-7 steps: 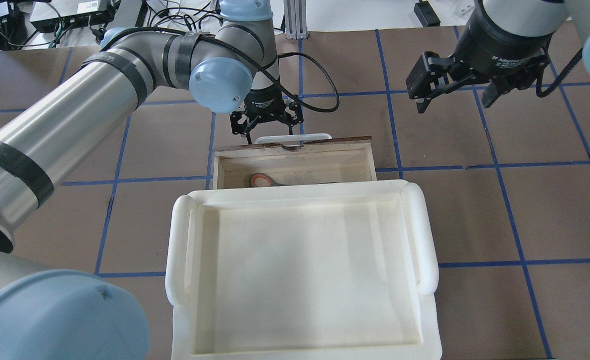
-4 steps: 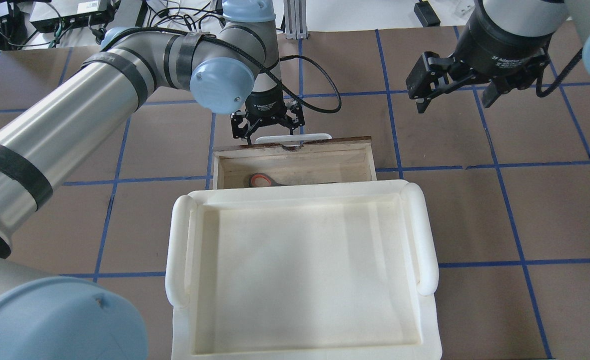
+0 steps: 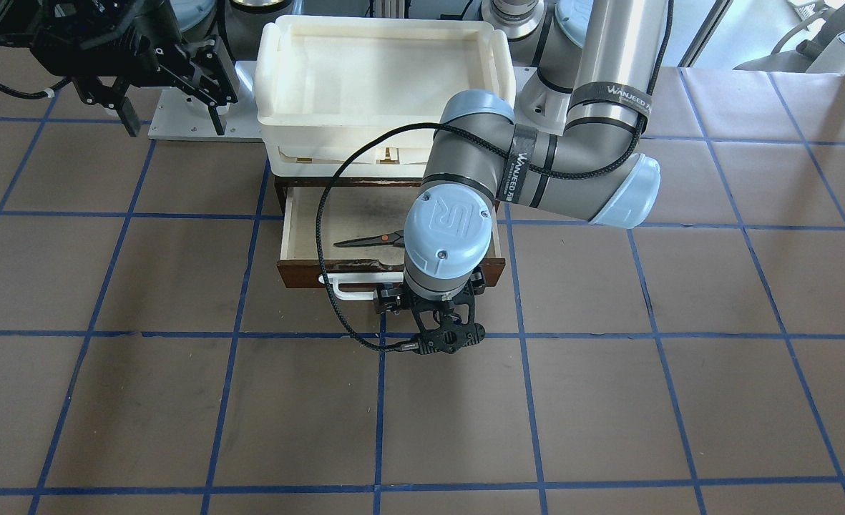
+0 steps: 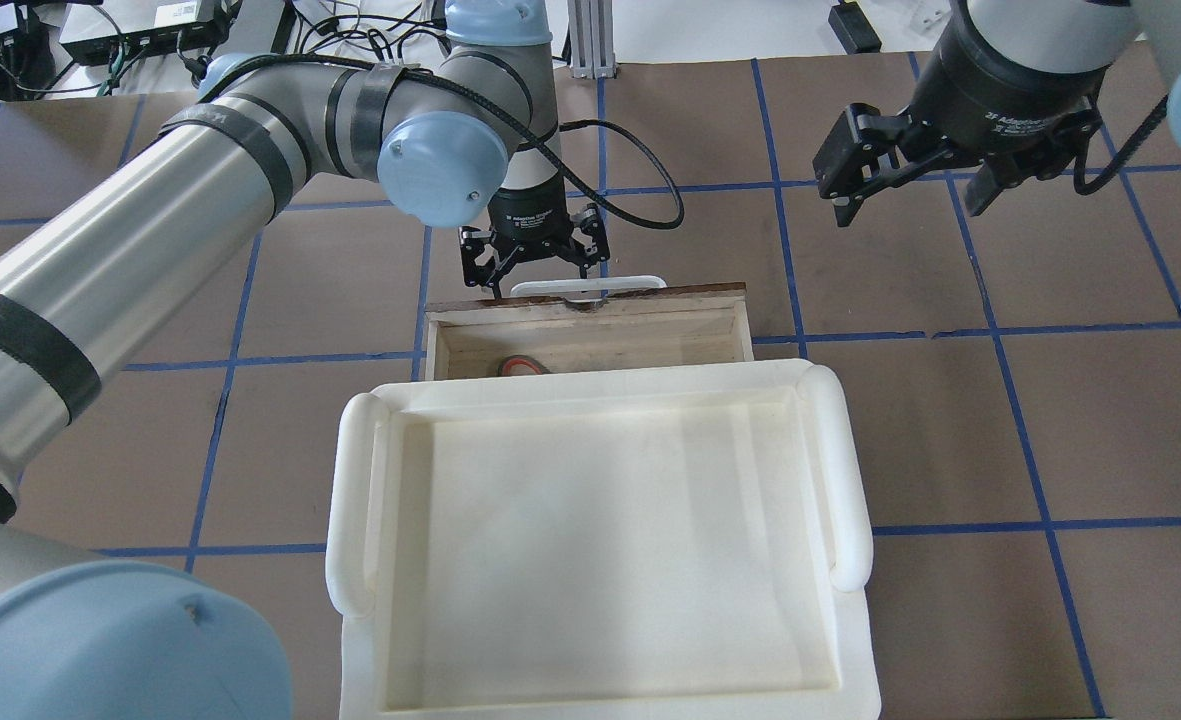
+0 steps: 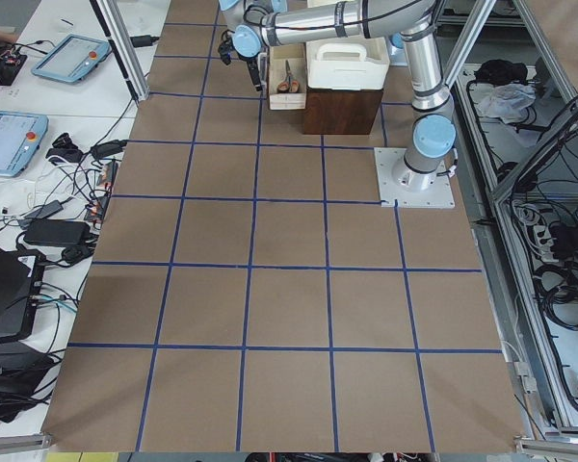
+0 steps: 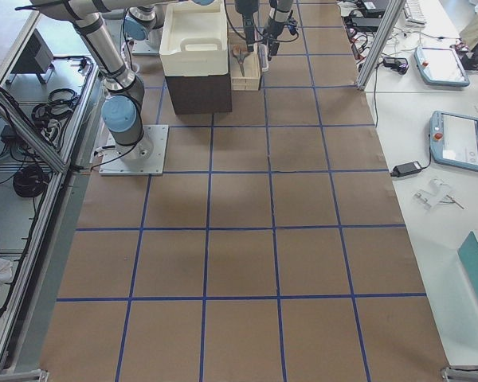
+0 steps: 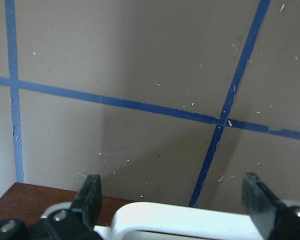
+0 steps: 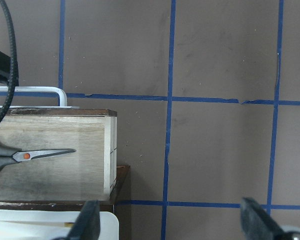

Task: Put scissors in drawer and close it
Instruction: 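Push the drawer shut with the left gripper toward the robot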

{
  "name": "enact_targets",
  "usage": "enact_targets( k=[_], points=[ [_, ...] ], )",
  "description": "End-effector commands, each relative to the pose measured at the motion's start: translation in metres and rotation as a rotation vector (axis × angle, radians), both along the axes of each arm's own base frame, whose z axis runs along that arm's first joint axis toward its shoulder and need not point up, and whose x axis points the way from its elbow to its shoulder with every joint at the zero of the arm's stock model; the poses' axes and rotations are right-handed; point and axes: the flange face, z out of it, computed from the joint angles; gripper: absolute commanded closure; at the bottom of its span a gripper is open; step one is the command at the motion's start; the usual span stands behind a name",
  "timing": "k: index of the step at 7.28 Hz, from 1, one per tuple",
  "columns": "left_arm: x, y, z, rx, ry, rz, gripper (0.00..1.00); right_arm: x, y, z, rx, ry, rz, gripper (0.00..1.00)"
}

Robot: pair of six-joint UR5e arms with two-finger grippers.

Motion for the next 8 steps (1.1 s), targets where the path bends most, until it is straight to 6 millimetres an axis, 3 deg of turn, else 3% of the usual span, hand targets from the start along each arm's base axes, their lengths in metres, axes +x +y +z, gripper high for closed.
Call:
enact_targets(
  k=[1, 8],
  points=[
    [0.001, 0.004, -0.001, 0.025, -0.007, 0.002, 0.0, 0.0, 0.0, 0.0, 0.0, 0.0, 0.003, 0.0],
    [0.002, 0.018, -0.015, 0.135, -0.039, 0.0, 0.0, 0.0, 0.0, -0.001, 0.004, 0.001, 0.006, 0.0]
  ],
)
